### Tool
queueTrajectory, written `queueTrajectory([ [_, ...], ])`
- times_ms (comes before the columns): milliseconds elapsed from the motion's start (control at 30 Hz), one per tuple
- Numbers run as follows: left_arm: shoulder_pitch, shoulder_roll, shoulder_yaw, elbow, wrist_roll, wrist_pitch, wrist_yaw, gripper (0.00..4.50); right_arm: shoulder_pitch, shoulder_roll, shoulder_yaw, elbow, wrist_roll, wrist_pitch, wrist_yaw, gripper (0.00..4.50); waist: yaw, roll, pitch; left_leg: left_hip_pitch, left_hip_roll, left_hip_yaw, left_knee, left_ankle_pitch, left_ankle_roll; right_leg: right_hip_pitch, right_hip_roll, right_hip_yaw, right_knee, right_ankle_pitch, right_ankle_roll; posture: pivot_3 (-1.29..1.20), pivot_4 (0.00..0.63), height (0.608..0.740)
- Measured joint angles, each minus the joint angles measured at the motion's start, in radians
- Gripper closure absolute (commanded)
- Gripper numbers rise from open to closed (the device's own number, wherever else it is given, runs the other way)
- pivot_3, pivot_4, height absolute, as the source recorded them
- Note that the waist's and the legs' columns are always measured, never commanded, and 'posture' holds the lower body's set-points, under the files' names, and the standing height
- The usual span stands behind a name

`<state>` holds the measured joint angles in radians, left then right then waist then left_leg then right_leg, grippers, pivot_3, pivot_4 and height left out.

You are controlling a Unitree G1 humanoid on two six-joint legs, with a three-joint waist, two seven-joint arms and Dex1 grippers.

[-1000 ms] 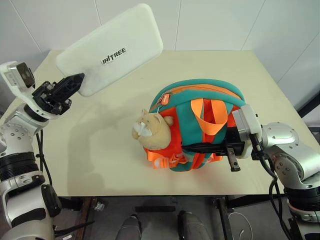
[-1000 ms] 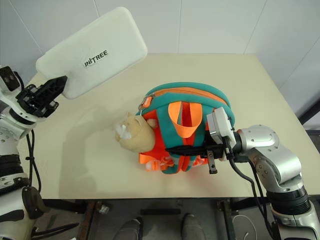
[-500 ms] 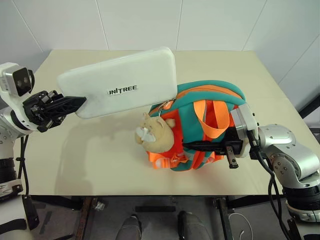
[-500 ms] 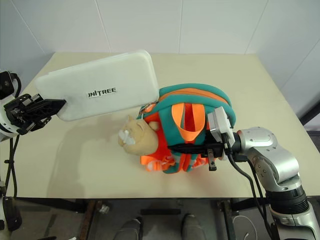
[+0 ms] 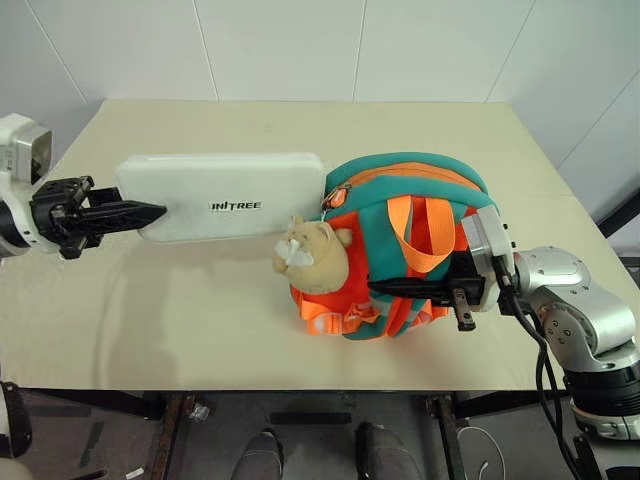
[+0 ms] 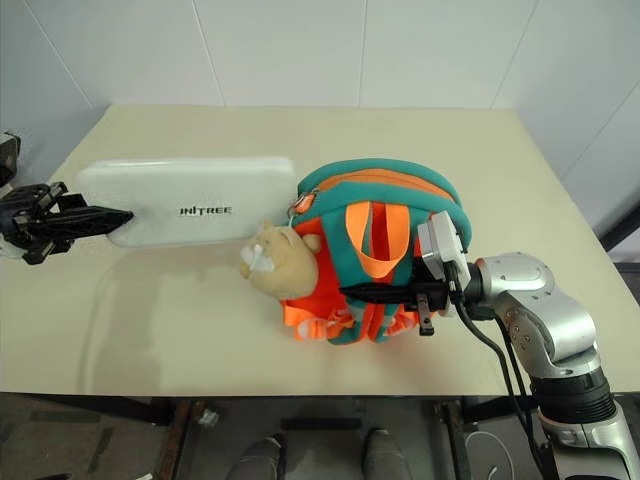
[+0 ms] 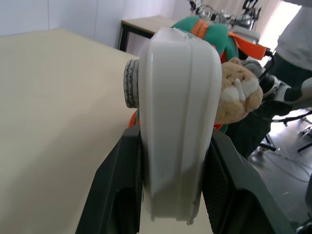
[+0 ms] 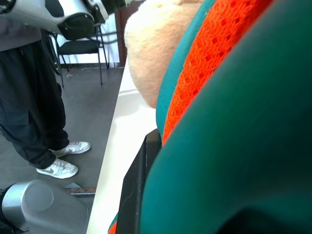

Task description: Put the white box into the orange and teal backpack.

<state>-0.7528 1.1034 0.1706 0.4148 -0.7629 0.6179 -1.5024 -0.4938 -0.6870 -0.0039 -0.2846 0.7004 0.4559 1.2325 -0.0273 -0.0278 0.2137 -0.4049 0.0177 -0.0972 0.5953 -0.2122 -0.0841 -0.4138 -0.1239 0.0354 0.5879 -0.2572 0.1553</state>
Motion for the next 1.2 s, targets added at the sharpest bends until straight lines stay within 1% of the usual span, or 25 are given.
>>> queueTrajectory([
  [100,-0.031,0.008,-0.062,0.014,-0.004,-0.060,0.000,3.24,-0.004,0.013,0.001,0.007,-0.010,-0.003,0.000,4.50,0.000,0.000,0.000,0.000,0.000,0.000,0.000,0.000,0.000,0.000,0.000,0.000,0.000,0.000,0.000,0.00,0.150,0.740],
  [267,-0.035,0.033,-0.172,0.012,-0.029,-0.142,0.000,3.24,-0.004,0.020,0.002,0.011,-0.020,-0.005,0.000,4.50,-0.001,0.000,0.000,0.000,0.000,0.000,0.000,0.000,0.000,0.000,0.000,0.000,0.001,0.000,0.001,0.00,0.150,0.740],
  [400,-0.071,0.059,-0.254,-0.013,-0.034,-0.213,0.000,3.24,-0.005,0.026,0.006,0.012,-0.033,-0.005,-0.001,4.50,0.000,0.000,0.000,0.000,0.000,0.000,0.000,0.000,0.000,0.000,0.000,0.000,0.001,0.000,0.001,0.00,0.150,0.740],
  [533,-0.138,0.044,-0.319,-0.011,-0.002,-0.263,0.000,3.24,-0.007,0.032,0.008,0.015,-0.043,-0.005,-0.003,4.50,0.000,0.000,0.000,0.000,0.000,0.000,0.000,0.000,0.000,0.000,0.000,0.000,0.001,0.000,0.001,0.00,0.150,0.740],
  [600,-0.178,0.013,-0.333,-0.008,0.040,-0.278,0.000,3.24,-0.009,0.034,0.009,0.016,-0.044,-0.005,-0.006,4.50,0.000,0.000,0.000,0.000,0.000,0.000,0.000,0.000,0.000,0.000,0.000,0.000,0.002,0.001,0.002,0.00,0.150,0.740],
  [700,-0.219,-0.061,-0.335,-0.009,0.090,-0.272,0.000,3.24,-0.014,0.039,0.010,0.017,-0.047,-0.004,-0.012,4.50,0.000,0.000,0.000,0.000,0.000,0.000,0.001,0.000,0.000,0.000,0.000,0.000,0.002,0.003,0.005,0.00,0.150,0.740],
  [933,-0.257,-0.198,-0.339,-0.026,0.189,-0.219,0.006,3.24,-0.023,0.051,0.023,0.018,-0.052,-0.004,-0.017,4.50,-0.004,0.000,0.000,0.000,0.000,0.000,0.000,0.000,0.000,-0.001,0.001,0.000,0.003,0.003,0.007,0.00,0.150,0.740],
  [1200,-0.292,-0.384,-0.371,-0.094,0.322,-0.091,0.157,3.24,-0.028,0.058,0.022,0.019,-0.054,-0.005,-0.029,4.50,0.001,0.000,0.000,0.000,0.000,-0.001,0.003,0.000,0.000,0.000,0.001,0.000,0.004,0.003,0.008,0.00,0.150,0.740],
])
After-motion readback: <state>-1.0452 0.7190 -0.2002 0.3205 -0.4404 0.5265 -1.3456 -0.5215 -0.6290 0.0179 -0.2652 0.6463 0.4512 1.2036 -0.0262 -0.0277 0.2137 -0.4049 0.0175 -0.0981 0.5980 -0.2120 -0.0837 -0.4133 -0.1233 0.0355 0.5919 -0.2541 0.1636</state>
